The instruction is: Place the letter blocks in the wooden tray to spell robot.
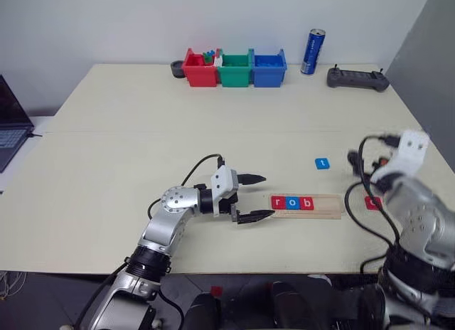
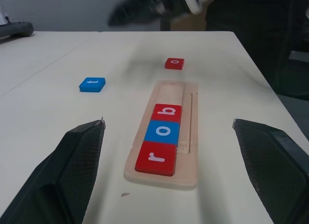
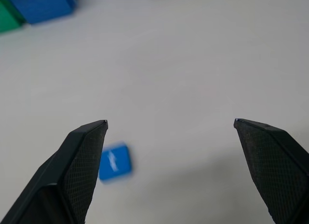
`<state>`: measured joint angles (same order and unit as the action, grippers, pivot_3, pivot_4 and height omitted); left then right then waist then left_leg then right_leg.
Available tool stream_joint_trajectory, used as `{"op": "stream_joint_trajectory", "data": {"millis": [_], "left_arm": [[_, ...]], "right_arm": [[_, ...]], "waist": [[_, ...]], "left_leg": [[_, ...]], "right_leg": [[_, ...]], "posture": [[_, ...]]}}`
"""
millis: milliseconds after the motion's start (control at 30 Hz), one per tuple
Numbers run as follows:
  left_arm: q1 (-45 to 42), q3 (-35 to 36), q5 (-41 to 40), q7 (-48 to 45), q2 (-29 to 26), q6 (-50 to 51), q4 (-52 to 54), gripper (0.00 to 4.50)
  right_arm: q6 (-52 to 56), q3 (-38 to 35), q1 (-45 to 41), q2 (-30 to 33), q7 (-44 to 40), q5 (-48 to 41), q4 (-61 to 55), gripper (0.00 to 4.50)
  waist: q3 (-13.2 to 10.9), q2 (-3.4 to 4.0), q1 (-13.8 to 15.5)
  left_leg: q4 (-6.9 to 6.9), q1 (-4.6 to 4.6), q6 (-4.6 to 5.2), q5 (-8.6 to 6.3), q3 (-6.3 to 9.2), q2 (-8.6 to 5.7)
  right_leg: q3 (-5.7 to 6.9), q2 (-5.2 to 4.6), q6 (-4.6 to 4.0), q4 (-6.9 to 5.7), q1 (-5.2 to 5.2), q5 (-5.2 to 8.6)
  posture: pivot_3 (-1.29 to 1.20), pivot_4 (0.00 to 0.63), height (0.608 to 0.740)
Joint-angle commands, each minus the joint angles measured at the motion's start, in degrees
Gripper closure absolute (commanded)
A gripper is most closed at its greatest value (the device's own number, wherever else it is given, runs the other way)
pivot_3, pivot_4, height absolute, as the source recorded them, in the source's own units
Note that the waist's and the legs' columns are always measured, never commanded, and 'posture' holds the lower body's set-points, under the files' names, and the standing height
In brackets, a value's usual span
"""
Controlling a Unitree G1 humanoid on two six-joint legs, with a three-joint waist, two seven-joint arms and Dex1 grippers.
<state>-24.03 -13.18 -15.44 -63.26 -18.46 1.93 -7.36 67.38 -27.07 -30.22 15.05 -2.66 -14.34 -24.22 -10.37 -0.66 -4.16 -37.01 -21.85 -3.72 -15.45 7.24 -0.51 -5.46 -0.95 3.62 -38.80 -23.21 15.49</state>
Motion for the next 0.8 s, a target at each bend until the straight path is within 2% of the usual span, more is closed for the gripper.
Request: {"op": "stream_joint_trajectory", "data": {"millis": [33, 167, 333, 433, 600, 800], "left_arm": [[0.1, 0.0, -0.3, 0.1, 0.4, -1.1, 2.0, 0.0], [0.4, -0.5, -0.1, -0.2, 0.4, -1.6, 2.0, 0.0], [0.0, -0.7, 0.1, -0.1, 1.1, -2.3, 1.1, 0.0], [0.4, -0.9, 0.1, -0.1, 1.4, -2.6, 1.1, 0.0], [0.9, -1.4, 0.3, 0.0, 1.9, -3.2, 1.0, 0.0], [0.1, -1.4, 0.4, -0.1, 2.6, -4.0, -0.3, 0.0]], "right_arm": [[-9.4, 5.9, -0.6, 8.1, -9.1, 0.0, 6.2, 0.04], [-21.4, 17.9, 3.8, 22.2, -28.6, 0.4, 11.9, 0.04], [-36.7, 23.9, 7.3, 36.4, -47.3, 2.3, 21.5, 0.04], [-44.7, 25.6, 7.7, 42.7, -55.4, 3.8, 28.5, 0.04], [-52.7, 28.5, 7.1, 50.2, -67.7, 5.9, 39.0, 0.04], [-62.9, 32.2, 3.6, 51.7, -76.6, 9.6, 48.2, 0.04]], "waist": [[0.0, 0.0, 0.5], [0.0, -0.03, 0.8], [0.0, -0.08, 0.9], [-0.1, -0.09, 0.9], [-0.1, -0.1, 0.8], [-0.1, -0.1, 0.7]], "left_leg": [[0.0, -0.04, 0.0, 0.0, -0.01, -0.03], [0.02, -0.08, 0.01, -0.01, -0.14, -0.12], [0.0, -0.06, 0.02, -0.01, -0.15, -0.11], [-0.02, -0.05, 0.02, -0.01, -0.17, -0.1], [0.0, 0.02, 0.02, -0.01, -0.2, -0.05], [-0.02, 0.07, 0.01, -0.01, -0.25, -0.03]], "right_leg": [[0.0, -0.04, 0.0, 0.08, 0.0, 0.0], [-0.08, -0.17, 0.01, 0.23, 0.0, 0.0], [-0.07, -0.15, 0.02, 0.24, 0.03, 0.0], [-0.08, -0.16, 0.02, 0.24, 0.03, 0.0], [-0.1, -0.13, 0.02, 0.21, 0.03, 0.0], [-0.13, -0.12, 0.01, 0.18, 0.03, 0.0]], "posture": [[0.0, 0.15, 0.74], [0.0, 0.15, 0.74], [0.0, 0.15, 0.74], [0.0, 0.15, 0.74], [0.0, 0.15, 0.74], [0.0, 0.15, 0.74]]}}
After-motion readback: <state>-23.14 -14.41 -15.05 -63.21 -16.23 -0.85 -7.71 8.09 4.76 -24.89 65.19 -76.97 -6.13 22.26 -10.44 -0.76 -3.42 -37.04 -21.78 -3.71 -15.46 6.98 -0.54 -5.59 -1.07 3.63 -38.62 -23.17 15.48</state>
